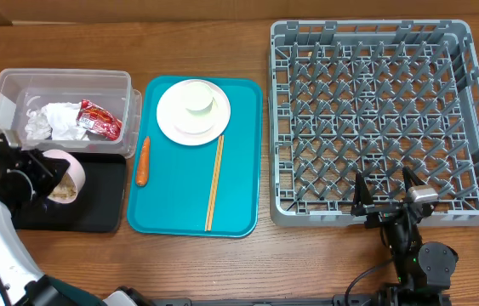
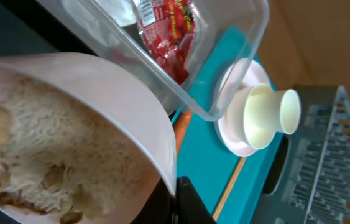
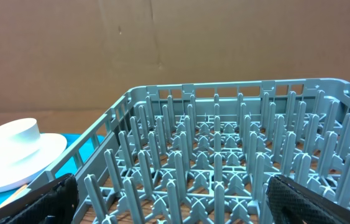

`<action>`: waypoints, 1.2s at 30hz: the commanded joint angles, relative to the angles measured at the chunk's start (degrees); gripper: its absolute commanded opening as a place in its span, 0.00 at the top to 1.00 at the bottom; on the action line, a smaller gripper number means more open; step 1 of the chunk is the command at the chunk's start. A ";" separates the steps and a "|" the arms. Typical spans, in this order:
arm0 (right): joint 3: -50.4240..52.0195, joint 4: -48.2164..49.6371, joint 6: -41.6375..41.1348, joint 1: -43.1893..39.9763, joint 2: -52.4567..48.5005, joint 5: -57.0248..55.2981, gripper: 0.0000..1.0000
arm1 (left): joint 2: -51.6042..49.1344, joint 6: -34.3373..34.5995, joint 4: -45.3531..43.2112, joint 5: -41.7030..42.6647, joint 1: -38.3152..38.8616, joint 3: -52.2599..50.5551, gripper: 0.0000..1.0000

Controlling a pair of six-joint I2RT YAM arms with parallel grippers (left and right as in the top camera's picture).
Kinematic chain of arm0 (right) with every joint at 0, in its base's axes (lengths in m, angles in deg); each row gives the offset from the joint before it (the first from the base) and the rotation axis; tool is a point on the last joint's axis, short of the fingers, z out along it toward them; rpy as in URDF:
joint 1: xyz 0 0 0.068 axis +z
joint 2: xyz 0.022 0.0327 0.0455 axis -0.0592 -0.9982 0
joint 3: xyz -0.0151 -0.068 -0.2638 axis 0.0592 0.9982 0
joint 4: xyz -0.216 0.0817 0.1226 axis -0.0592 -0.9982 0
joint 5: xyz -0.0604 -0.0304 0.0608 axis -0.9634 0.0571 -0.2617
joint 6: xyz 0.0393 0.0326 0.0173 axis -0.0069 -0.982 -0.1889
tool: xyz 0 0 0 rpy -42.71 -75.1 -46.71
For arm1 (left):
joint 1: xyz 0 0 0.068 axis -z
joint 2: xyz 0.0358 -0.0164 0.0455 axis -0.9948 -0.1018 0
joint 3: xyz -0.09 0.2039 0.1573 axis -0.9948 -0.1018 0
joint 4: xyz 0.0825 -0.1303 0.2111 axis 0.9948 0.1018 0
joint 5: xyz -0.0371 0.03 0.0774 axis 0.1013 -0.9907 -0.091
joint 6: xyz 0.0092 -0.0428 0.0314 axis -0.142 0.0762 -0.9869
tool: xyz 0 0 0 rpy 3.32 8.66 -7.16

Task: Sort waste into correct bins and load items into the dishwasher
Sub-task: 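Lift the bowl over the black tray and tip out the food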

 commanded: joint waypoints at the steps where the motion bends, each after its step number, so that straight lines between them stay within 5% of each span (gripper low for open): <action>1: 0.61 0.33 -0.22 -0.13 0.68 -0.13 0.00 | 0.68 -4.04 -6.14 12.74 -4.22 -5.70 0.96; 16: 0.61 0.33 -0.22 -0.13 0.66 -0.13 0.00 | 0.68 -13.03 -16.37 39.06 -15.72 -16.68 0.96; 27: 0.61 0.33 -0.22 -0.13 0.68 -0.13 0.00 | 0.63 -8.61 -17.27 34.93 -18.53 -16.83 0.96; 36: 0.61 0.33 -0.22 -0.13 0.66 -0.13 0.00 | 0.63 -23.12 -17.62 47.89 -18.53 -17.40 0.96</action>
